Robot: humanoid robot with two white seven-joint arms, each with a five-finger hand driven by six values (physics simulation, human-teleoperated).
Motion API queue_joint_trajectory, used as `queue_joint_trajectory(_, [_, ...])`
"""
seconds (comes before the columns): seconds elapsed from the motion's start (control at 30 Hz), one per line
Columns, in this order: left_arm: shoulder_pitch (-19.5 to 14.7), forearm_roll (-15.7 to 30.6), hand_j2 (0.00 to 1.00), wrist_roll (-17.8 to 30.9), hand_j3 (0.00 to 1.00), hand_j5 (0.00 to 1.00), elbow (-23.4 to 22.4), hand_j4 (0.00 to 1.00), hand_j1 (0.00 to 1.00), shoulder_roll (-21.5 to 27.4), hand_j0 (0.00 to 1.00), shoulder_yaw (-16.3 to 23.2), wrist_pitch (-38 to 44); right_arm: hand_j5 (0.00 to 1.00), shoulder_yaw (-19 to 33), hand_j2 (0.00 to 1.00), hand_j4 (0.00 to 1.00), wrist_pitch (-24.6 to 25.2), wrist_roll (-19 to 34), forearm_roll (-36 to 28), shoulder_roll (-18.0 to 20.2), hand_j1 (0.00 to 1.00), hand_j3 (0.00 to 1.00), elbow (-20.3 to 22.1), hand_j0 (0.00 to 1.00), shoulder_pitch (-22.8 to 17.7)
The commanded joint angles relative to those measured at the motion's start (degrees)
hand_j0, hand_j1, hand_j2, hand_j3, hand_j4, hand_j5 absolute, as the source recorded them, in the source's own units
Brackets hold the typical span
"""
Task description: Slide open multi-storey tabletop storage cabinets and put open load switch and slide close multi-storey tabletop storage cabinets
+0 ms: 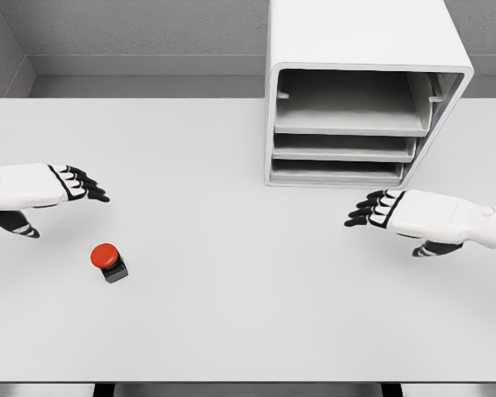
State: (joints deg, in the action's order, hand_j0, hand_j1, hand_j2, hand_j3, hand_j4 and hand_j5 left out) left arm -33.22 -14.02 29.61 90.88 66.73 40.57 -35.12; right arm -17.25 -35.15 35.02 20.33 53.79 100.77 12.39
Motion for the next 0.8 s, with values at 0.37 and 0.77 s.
queue_joint_trajectory(0.37, [0.0, 0.22, 1.0, 2.21, 1.0, 1.0, 6.24, 1.0, 1.0, 2.0, 1.0, 2.94, 0.12, 1.0, 1.78, 1.0, 1.0, 0.15, -0.02, -5.65, -0.18, 1.0, 1.0, 0.04, 1.0, 3.51])
queue_joint_trajectory(0.77, [0.09, 0.22, 1.0, 5.39, 1.0, 1.0, 8.96, 1.0, 1.0, -2.48, 1.0, 5.57, 0.12, 1.0, -1.91, 1.0, 1.0, 0.15, -0.02, -6.01, -4.13, 1.0, 1.0, -0.04, 1.0, 12.04])
